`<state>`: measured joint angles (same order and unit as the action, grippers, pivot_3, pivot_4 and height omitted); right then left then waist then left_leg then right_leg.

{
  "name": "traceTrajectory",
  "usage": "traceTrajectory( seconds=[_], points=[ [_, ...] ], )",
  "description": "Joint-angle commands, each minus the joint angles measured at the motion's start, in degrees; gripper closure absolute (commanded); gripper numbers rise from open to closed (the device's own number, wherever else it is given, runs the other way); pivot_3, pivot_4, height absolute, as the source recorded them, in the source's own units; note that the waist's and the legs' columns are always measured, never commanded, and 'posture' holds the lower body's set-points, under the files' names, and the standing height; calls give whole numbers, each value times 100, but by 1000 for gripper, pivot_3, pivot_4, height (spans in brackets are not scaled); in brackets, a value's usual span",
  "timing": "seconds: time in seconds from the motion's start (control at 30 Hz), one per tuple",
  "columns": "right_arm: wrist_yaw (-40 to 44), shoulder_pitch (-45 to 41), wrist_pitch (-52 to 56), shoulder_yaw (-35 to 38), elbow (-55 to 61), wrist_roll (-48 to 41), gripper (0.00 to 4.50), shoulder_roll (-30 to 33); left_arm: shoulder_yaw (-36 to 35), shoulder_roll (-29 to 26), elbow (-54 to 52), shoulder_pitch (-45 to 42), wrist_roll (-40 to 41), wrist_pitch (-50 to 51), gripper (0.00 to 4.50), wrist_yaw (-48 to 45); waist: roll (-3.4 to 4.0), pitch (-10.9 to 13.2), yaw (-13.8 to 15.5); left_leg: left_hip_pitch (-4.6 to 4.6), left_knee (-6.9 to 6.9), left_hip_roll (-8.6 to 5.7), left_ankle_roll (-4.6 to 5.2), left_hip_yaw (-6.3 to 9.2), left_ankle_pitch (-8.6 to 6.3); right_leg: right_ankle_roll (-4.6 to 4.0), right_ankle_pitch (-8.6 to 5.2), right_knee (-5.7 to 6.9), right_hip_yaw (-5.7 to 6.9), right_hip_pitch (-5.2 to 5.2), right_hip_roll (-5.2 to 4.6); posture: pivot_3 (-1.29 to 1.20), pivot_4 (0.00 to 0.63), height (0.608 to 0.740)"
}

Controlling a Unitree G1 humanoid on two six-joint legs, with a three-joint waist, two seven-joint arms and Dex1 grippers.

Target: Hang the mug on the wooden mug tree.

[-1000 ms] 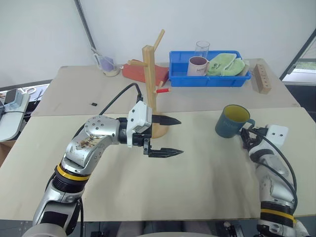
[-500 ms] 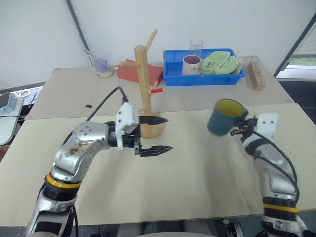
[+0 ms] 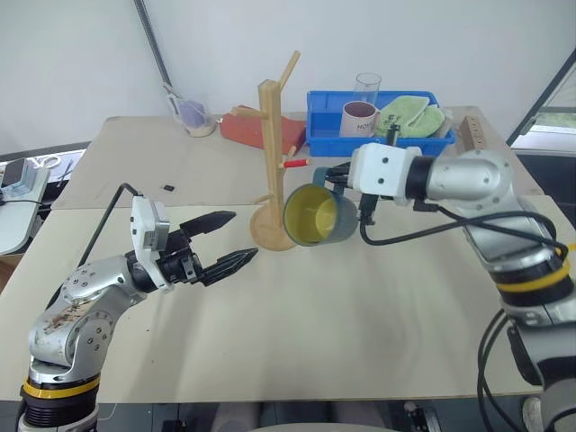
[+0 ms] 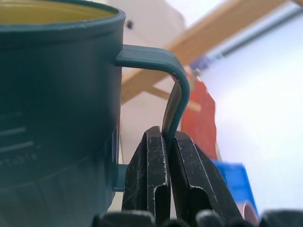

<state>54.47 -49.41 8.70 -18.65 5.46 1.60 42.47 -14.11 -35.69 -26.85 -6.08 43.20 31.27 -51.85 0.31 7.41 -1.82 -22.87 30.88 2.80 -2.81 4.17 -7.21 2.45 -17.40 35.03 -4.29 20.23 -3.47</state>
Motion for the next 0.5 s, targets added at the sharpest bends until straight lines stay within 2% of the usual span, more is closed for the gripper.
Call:
traceTrajectory(
  seconds=[0.03, 0.5],
  points=[
    [228, -412, -519, -5, -420, 158, 4466, -128, -114, -110, -354, -120, 306, 82, 0, 114, 3, -2, -1, 2, -1, 0, 1, 0, 0, 0, 1, 2, 0, -1, 0, 0, 150, 740],
    [485, -1256, -1495, -31, -1796, 557, 4466, -680, -84, -251, -359, -669, 724, 313, 0, 516, 12, -7, -60, 13, -7, 3, 34, 2, 22, 1, 3, 21, 1, -3, 8, 0, 150, 740]
  ],
)
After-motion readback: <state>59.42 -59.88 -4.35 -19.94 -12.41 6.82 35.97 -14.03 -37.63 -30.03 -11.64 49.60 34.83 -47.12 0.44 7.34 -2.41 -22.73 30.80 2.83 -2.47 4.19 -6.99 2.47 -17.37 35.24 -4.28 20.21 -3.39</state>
